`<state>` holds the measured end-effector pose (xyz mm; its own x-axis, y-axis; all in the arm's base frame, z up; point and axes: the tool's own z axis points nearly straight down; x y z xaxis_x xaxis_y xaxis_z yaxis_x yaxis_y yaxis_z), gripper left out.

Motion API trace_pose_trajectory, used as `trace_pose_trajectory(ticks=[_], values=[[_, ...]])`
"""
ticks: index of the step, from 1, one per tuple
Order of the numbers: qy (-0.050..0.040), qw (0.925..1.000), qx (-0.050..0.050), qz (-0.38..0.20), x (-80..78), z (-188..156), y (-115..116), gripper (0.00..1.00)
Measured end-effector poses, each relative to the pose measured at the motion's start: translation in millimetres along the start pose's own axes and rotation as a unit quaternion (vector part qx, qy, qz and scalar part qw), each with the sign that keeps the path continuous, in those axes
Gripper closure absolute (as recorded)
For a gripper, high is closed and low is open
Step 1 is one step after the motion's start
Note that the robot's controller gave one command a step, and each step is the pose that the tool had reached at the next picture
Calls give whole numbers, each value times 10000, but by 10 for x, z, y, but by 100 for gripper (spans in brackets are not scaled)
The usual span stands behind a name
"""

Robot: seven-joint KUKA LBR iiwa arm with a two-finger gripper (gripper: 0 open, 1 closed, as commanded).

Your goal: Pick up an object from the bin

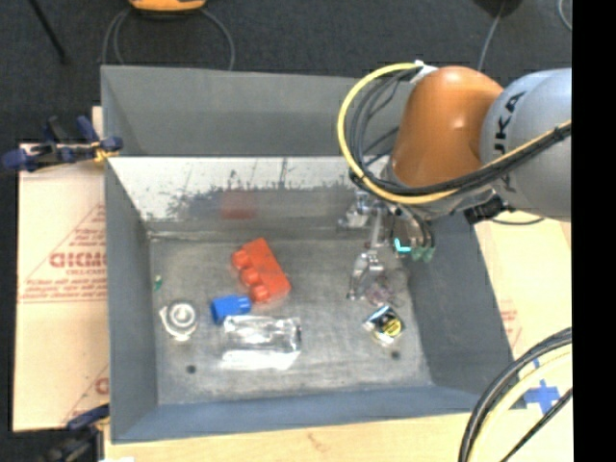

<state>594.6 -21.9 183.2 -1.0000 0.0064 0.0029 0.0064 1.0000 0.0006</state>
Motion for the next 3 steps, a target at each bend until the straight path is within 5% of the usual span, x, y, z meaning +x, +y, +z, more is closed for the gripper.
trace_pose_trajectory(ticks=[1,2,3], values=[[-50,9711,3,-2385,-154,1065,-674,0],[-35,8313,28,-5558,-86,817,-881,0],[-36,7748,23,-6322,-514,817,-852,0]])
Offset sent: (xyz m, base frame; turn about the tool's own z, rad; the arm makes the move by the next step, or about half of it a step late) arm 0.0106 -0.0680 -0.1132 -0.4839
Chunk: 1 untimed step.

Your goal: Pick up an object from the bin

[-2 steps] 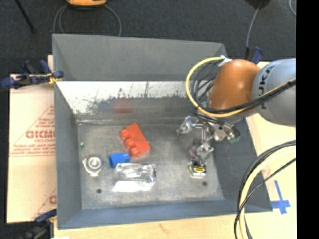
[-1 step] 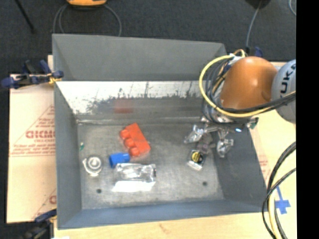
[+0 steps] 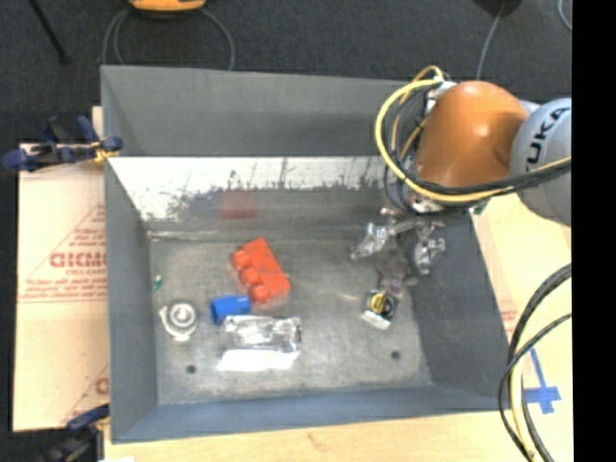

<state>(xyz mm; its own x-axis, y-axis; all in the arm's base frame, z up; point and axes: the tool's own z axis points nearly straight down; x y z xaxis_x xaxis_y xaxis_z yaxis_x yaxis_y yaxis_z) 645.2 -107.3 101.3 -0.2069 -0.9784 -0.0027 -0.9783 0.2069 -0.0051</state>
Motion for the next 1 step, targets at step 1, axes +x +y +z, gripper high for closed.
trace_pose_trajectory(ticks=[1], values=[[-33,9737,14,-2279,-67,265,36,0]])
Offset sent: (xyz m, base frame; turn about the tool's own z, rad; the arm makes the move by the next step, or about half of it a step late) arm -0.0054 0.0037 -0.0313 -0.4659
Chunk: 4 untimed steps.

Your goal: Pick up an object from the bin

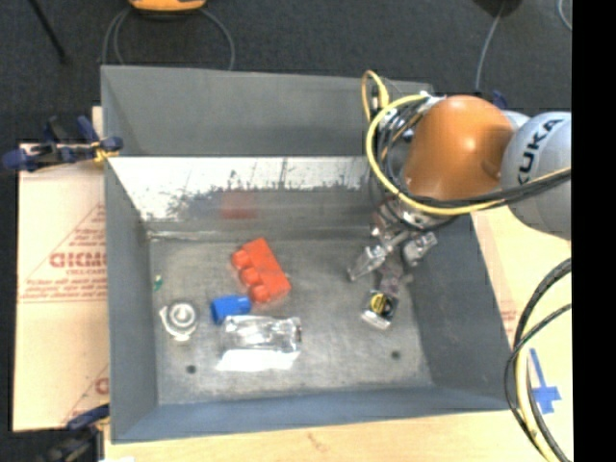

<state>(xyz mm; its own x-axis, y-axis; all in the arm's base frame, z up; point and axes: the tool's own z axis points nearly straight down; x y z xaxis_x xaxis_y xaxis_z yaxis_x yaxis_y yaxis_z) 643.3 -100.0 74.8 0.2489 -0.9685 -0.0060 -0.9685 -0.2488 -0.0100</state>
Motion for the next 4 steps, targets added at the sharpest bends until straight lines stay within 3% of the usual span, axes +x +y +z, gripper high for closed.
trace_pose_trajectory(ticks=[1,2,3,4], values=[[16,10000,3,36,0,-28,-26,0],[25,10000,-10,61,15,-29,-20,100],[47,9999,4,122,27,-859,-54,100],[37,9998,-15,187,36,-1156,-73,100]])
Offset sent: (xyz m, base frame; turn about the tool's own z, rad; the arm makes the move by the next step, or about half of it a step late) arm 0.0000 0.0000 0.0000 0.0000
